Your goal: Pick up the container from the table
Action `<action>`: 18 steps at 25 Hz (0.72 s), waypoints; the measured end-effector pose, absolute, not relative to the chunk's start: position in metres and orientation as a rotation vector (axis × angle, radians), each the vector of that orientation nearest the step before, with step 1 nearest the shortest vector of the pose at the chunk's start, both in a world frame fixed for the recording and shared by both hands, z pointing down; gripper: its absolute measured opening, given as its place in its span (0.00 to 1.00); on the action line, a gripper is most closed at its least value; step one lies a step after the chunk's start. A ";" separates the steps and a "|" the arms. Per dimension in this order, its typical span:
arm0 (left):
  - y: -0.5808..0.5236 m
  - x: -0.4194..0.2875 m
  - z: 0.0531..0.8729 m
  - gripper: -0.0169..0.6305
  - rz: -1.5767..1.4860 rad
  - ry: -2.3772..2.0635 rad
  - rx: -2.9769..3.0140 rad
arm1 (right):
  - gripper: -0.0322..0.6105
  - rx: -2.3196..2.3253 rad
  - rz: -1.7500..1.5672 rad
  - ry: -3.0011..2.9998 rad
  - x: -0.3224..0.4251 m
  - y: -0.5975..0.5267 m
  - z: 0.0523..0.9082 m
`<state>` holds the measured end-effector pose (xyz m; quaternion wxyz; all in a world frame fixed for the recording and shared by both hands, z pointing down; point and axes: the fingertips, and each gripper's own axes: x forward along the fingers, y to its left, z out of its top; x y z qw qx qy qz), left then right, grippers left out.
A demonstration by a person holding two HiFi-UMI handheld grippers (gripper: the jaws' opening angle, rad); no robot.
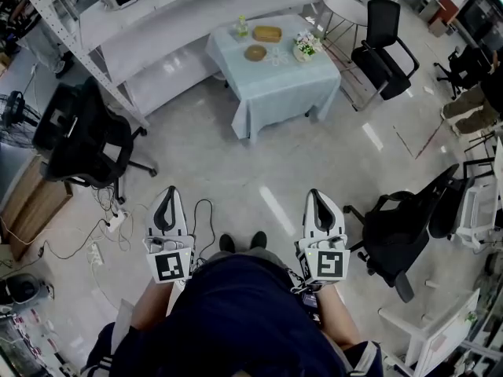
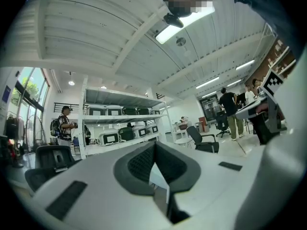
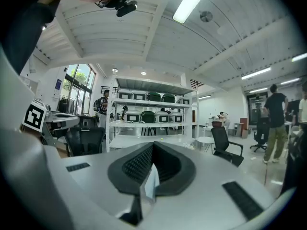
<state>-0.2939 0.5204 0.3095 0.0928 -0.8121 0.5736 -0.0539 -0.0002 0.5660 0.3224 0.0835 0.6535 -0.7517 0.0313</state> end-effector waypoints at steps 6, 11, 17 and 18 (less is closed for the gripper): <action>0.522 -0.293 0.310 0.03 -0.156 1.722 -2.420 | 0.05 1.955 0.111 -2.245 0.001 0.567 0.325; 0.521 -0.297 0.311 0.03 -0.171 1.705 -2.418 | 0.05 1.947 0.071 -2.264 -0.002 0.565 0.319; 0.521 -0.299 0.312 0.03 -0.169 1.698 -2.431 | 0.05 1.952 0.040 -2.274 -0.002 0.563 0.316; 0.521 -0.300 0.312 0.03 -0.167 1.698 -2.433 | 0.05 1.952 0.040 -2.273 -0.002 0.563 0.316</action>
